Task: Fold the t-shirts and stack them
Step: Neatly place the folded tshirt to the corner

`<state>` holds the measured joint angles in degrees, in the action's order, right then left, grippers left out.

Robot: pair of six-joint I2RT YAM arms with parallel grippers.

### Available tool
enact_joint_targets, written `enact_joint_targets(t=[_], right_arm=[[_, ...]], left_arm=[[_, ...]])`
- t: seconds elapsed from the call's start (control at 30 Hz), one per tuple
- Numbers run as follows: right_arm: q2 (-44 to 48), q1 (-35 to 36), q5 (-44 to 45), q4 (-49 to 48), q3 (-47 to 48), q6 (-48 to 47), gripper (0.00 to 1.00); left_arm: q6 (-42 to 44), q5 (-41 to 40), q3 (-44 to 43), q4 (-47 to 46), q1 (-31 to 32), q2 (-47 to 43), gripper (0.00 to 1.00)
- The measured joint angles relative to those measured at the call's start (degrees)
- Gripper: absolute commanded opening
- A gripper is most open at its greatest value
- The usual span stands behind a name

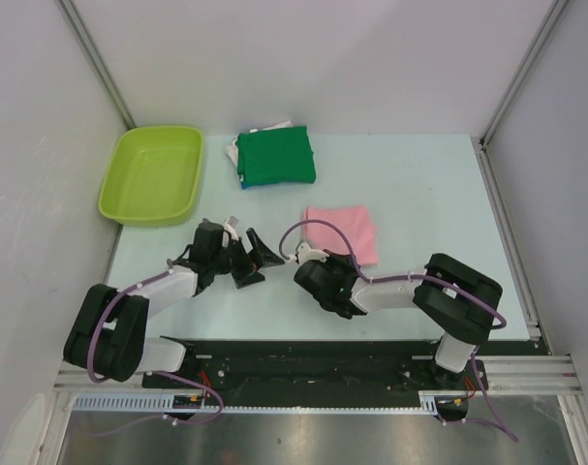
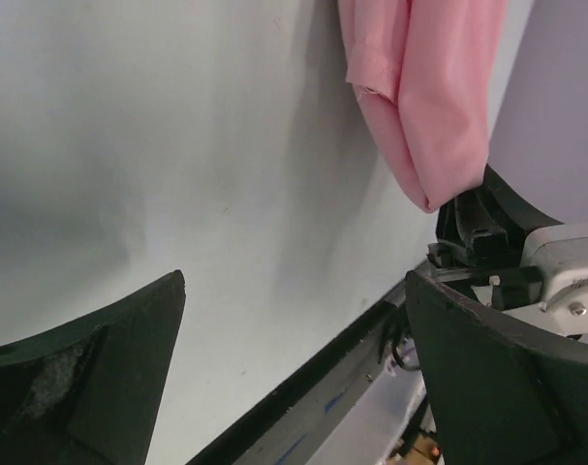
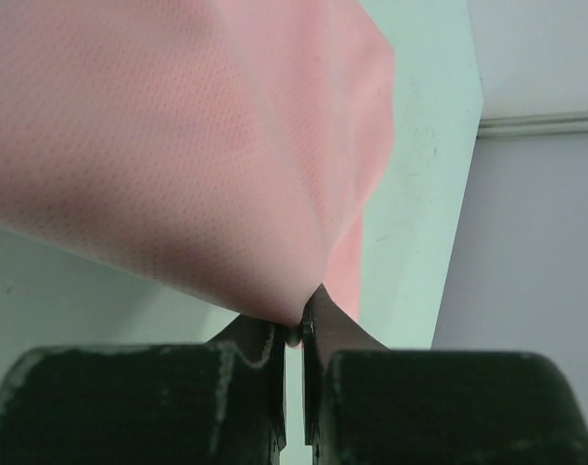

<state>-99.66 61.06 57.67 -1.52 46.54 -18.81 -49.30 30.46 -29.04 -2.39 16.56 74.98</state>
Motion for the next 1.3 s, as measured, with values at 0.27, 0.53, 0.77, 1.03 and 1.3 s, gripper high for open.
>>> enact_joint_targets(t=[0.27, 0.53, 0.77, 1.03, 1.3], right_arm=[[1.44, 3.41, 0.66, 6.71, -0.92, 5.86, 0.0], [1.92, 4.42, 1.44, 9.4, -1.16, 8.41, 0.0], [3.74, 5.55, 1.95, 10.29, -1.75, 8.92, 0.0], [5.51, 7.67, 2.8, 11.56, -1.75, 9.84, 0.0], [6.47, 9.46, 3.56, 13.92, -1.75, 11.3, 0.0]], left_arm=[[-10.6, 3.26, 4.26, -16.59, 2.73, 7.21, 1.0], [-22.38, 6.23, 5.03, -35.43, 6.54, 18.62, 1.0], [-26.4, 6.4, 2.21, -40.11, 10.38, 24.33, 1.0], [-29.86, 6.14, -2.67, -44.41, 12.44, 30.84, 1.0], [-31.76, 5.7, -7.96, -46.77, 13.49, 35.69, 1.0]])
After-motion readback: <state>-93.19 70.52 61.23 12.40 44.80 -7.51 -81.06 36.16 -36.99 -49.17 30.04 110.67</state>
